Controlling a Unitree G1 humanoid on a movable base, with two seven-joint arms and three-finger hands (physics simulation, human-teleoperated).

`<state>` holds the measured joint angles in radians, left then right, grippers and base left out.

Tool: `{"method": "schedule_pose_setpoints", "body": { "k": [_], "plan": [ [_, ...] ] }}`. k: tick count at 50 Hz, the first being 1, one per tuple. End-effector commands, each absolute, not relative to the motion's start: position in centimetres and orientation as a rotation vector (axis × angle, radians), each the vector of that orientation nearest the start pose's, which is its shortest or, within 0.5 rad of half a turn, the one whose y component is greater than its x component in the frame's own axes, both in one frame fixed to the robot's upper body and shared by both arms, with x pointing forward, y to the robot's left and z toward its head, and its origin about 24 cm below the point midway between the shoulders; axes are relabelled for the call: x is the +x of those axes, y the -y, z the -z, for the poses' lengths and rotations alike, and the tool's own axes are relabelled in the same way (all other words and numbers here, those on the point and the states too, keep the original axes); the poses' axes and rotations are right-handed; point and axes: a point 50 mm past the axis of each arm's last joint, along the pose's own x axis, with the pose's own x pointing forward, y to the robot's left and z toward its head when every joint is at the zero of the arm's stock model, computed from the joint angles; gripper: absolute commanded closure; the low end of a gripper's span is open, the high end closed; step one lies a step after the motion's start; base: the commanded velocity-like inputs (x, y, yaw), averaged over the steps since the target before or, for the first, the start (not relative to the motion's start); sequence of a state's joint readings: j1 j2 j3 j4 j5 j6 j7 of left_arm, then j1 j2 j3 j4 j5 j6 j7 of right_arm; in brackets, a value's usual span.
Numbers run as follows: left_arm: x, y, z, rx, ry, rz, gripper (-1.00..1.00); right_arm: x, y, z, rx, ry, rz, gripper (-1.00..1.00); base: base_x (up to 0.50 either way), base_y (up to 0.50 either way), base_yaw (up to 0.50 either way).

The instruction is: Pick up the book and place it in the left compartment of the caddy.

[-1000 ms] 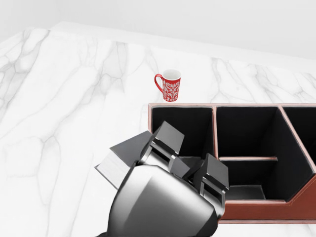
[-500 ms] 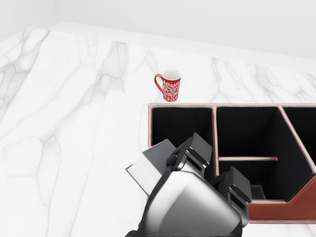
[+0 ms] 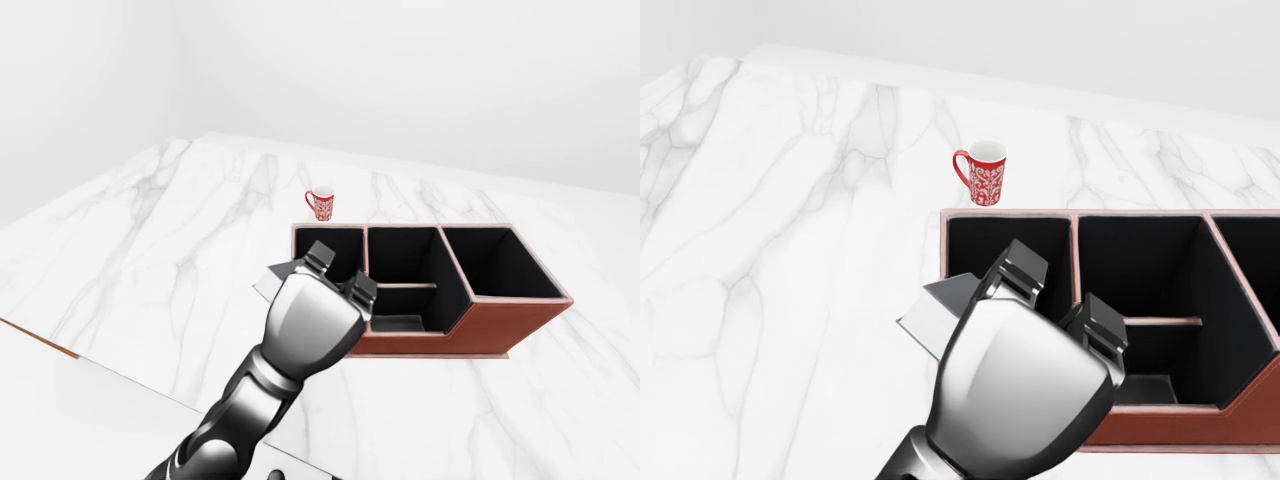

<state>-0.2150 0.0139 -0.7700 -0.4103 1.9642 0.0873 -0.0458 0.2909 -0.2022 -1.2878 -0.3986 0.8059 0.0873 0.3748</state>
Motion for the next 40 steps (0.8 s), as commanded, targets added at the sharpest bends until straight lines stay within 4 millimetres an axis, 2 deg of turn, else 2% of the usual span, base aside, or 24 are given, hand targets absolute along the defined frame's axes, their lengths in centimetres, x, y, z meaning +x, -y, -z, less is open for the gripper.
{"method": "schedule_pose_setpoints", "body": {
  "k": [1,11,26,40],
  "plan": [
    [20.4,1.5,-16.9,1.673,1.003,-0.114,1.0,4.5,38.2,-16.6,0.019,0.577,0.652,-1.0,0.0,0.0,0.0],
    [22.8,1.5,-15.1,1.663,0.911,-0.113,1.0,4.4,38.2,-16.6,0.019,0.577,0.655,-1.0,0.0,0.0,0.0],
    [23.7,2.4,-14.5,1.659,0.909,-0.07,1.0,4.4,38.2,-16.6,0.018,0.581,0.654,-1.0,0.0,0.0,0.0],
    [25.0,3.2,-13.0,1.655,0.898,-0.017,1.0,4.5,38.2,-16.6,0.019,0.577,0.652,-1.0,0.0,0.0,0.0]
  ]
}}
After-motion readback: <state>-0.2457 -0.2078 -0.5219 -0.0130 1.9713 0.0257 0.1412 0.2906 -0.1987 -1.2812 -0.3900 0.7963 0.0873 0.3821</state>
